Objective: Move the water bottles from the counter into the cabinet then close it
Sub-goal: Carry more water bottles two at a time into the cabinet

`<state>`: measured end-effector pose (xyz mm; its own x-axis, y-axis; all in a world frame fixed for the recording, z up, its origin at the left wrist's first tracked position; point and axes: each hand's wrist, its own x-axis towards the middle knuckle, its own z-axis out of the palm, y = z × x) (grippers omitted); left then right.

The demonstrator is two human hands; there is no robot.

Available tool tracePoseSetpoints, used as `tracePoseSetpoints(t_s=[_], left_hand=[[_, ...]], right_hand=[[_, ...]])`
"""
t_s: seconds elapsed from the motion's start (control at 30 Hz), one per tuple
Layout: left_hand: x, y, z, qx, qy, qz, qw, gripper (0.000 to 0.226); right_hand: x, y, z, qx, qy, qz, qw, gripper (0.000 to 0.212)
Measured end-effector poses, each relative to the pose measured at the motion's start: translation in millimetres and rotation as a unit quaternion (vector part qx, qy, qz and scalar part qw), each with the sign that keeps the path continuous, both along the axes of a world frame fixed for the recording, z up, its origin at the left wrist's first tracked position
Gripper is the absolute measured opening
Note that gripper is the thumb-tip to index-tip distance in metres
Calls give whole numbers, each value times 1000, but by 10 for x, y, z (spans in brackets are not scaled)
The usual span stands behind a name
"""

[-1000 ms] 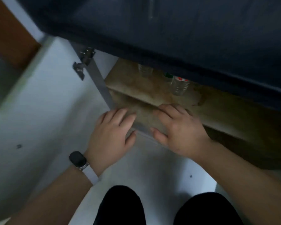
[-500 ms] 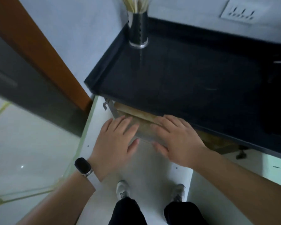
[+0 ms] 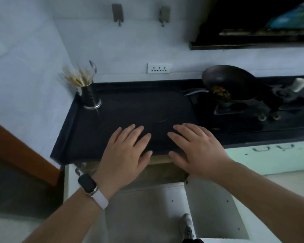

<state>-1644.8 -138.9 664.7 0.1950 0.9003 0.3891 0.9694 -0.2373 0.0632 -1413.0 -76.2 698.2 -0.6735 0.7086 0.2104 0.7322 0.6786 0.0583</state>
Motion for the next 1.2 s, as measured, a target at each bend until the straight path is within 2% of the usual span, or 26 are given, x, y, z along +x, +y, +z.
tracePoseSetpoints(t_s=[0.27, 0.5, 0.83, 1.03, 1.2], left_hand=[[834, 338, 245, 42, 9, -181, 983, 49], [1925, 536, 418, 55, 24, -252, 966, 48], [4339, 890, 577, 60, 56, -323, 943, 48], [5814, 1005, 548, 72, 38, -373, 924, 48], [6748, 1100, 555, 70, 35, -411, 908, 48]], right_hand=[[1041, -436, 260, 45, -20, -149, 988, 56], [2101, -524, 333, 53, 13, -238, 970, 54], [4403, -621, 308, 54, 57, -318, 945, 53], [5758, -823, 253, 62, 70, -379, 921, 53], [6556, -959, 244, 57, 76, -432, 897, 53]])
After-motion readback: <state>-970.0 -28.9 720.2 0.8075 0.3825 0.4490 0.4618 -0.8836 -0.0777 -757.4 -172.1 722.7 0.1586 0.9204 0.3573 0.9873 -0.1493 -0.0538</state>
